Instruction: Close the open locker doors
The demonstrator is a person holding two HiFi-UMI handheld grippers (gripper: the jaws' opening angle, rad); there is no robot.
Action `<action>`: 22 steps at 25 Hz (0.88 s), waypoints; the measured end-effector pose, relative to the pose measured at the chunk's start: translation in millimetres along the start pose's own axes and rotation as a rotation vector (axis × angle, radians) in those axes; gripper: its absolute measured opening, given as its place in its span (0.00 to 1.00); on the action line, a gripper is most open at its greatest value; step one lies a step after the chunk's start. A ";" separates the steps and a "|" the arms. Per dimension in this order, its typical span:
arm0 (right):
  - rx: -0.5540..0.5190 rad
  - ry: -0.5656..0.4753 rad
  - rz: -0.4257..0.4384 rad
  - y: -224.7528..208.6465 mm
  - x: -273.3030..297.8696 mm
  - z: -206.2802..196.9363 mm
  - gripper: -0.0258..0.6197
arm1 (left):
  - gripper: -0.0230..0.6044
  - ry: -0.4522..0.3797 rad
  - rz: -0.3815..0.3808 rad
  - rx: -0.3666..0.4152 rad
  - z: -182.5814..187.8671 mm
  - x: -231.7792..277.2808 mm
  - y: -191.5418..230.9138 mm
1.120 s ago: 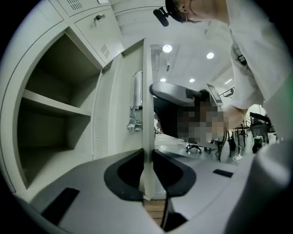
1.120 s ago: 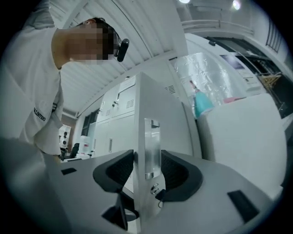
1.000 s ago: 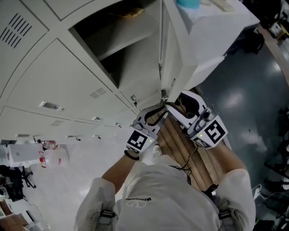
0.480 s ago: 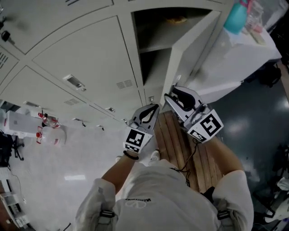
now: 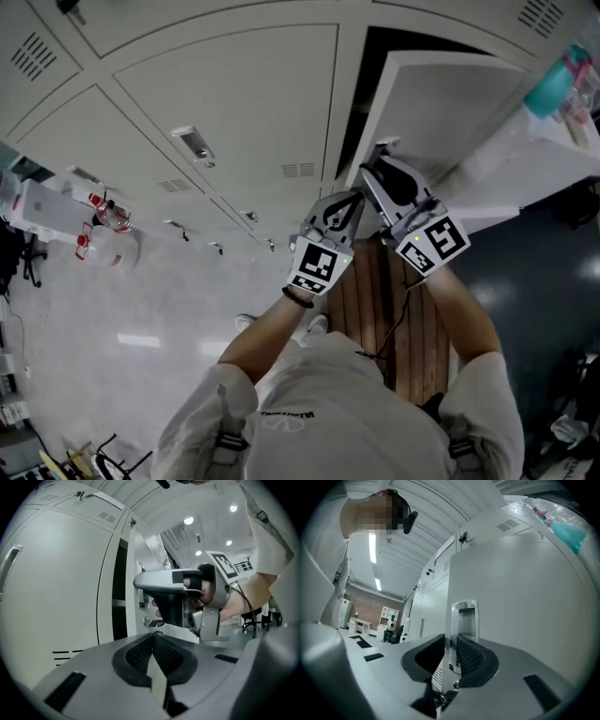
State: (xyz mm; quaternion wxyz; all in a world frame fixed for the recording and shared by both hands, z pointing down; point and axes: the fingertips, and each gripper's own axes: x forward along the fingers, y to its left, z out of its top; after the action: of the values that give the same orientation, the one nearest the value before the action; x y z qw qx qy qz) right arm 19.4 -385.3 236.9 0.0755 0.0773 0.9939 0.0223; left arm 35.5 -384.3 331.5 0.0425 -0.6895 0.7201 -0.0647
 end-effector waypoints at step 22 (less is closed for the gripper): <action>-0.022 0.003 -0.205 -45.2 39.2 -17.0 0.10 | 0.04 0.065 0.166 0.018 -23.9 53.7 55.1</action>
State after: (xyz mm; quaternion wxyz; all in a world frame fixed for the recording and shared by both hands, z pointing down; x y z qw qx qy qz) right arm -28.3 -424.4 245.4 0.0767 -0.0255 0.9964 0.0252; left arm -24.9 -434.9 348.2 0.0305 -0.6245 0.7752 -0.0897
